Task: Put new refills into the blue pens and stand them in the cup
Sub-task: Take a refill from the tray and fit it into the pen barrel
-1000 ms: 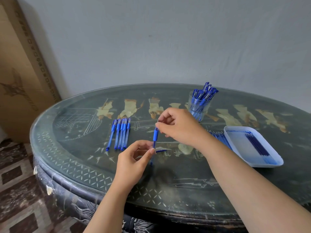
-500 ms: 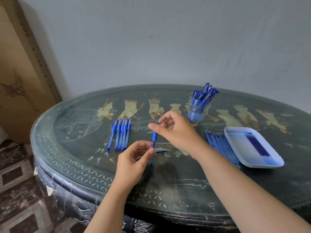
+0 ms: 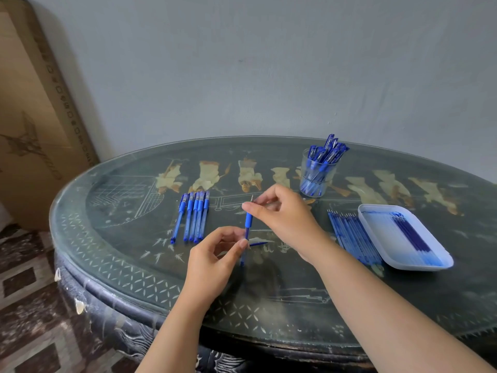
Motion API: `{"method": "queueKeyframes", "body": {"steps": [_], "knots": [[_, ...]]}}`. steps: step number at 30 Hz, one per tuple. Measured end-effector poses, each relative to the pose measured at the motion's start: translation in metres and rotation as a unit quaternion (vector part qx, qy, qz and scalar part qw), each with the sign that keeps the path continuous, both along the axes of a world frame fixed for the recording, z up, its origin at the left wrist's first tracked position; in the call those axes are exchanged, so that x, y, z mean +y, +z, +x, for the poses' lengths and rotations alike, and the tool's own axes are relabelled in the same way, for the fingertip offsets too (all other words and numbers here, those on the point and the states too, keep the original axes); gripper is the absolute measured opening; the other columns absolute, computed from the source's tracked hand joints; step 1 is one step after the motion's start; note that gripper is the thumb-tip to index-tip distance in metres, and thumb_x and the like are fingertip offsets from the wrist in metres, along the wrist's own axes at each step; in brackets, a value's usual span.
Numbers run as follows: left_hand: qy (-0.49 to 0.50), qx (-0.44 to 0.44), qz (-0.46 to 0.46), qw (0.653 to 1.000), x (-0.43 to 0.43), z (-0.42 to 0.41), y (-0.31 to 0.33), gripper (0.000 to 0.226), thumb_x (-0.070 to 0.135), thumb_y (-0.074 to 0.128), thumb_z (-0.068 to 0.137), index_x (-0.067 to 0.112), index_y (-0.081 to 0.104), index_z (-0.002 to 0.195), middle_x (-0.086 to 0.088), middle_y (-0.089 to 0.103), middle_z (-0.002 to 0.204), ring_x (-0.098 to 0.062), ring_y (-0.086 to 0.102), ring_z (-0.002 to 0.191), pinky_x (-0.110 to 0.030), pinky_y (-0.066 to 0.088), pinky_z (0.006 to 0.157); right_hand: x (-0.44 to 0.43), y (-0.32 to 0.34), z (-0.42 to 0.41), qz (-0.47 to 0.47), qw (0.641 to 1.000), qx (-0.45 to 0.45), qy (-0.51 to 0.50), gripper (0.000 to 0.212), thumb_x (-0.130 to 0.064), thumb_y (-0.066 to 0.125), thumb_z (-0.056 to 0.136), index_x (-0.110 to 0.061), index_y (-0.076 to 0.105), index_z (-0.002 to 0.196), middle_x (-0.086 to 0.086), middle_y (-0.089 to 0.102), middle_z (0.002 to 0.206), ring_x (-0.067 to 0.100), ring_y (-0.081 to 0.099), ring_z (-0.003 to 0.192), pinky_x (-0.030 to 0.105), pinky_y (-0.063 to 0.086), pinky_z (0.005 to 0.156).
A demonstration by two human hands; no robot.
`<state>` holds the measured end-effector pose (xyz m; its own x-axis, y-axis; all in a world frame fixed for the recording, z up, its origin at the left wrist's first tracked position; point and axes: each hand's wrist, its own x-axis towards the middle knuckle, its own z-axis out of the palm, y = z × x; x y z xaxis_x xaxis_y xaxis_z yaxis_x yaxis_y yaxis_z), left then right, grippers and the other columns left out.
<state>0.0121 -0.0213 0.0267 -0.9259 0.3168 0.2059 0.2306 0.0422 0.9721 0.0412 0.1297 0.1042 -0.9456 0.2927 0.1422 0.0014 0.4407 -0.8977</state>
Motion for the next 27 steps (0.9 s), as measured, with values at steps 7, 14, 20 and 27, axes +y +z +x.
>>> {"method": "queueKeyframes", "body": {"steps": [7,14,20,27], "knots": [[0.0,-0.006,0.006,1.0,-0.0001,-0.0006,-0.0011,0.013,0.01,0.071,0.086,0.02,0.072,0.095,0.003,0.073,0.089,-0.016,0.071,0.087,-0.043,0.057,0.088,-0.0007,0.0004,-0.0014,-0.025,1.0,0.003,-0.002,0.017,-0.035,0.07,0.088,-0.02,0.068,0.096,-0.006,0.069,0.096,0.008,0.065,0.094,0.036,0.055,0.089],[-0.002,-0.003,0.006,1.0,-0.0001,0.0001,0.0002,0.013,0.01,0.07,0.088,0.018,0.071,0.096,0.001,0.073,0.089,-0.014,0.071,0.086,-0.04,0.058,0.087,-0.0014,-0.0012,-0.0023,-0.044,0.999,-0.012,0.024,0.007,-0.032,0.066,0.092,-0.027,0.07,0.096,-0.008,0.07,0.104,0.007,0.064,0.102,0.04,0.053,0.095],[-0.001,-0.004,0.011,1.0,-0.0007,0.0002,-0.0003,0.013,0.008,0.069,0.088,0.019,0.071,0.096,0.0,0.073,0.087,-0.016,0.071,0.086,-0.04,0.058,0.087,0.0001,-0.0026,-0.0027,-0.07,0.997,-0.011,0.034,0.015,-0.034,0.065,0.093,-0.029,0.068,0.106,-0.009,0.069,0.108,0.006,0.064,0.104,0.037,0.053,0.095],[-0.007,0.003,0.01,1.0,-0.0005,-0.0008,-0.0006,0.012,0.009,0.066,0.09,0.018,0.07,0.097,-0.003,0.074,0.086,-0.015,0.071,0.086,-0.034,0.058,0.085,-0.0017,-0.0058,-0.0076,-0.032,0.999,0.018,0.007,0.006,-0.026,0.069,0.091,-0.024,0.069,0.085,-0.006,0.072,0.093,0.009,0.066,0.091,0.036,0.056,0.088]]}}
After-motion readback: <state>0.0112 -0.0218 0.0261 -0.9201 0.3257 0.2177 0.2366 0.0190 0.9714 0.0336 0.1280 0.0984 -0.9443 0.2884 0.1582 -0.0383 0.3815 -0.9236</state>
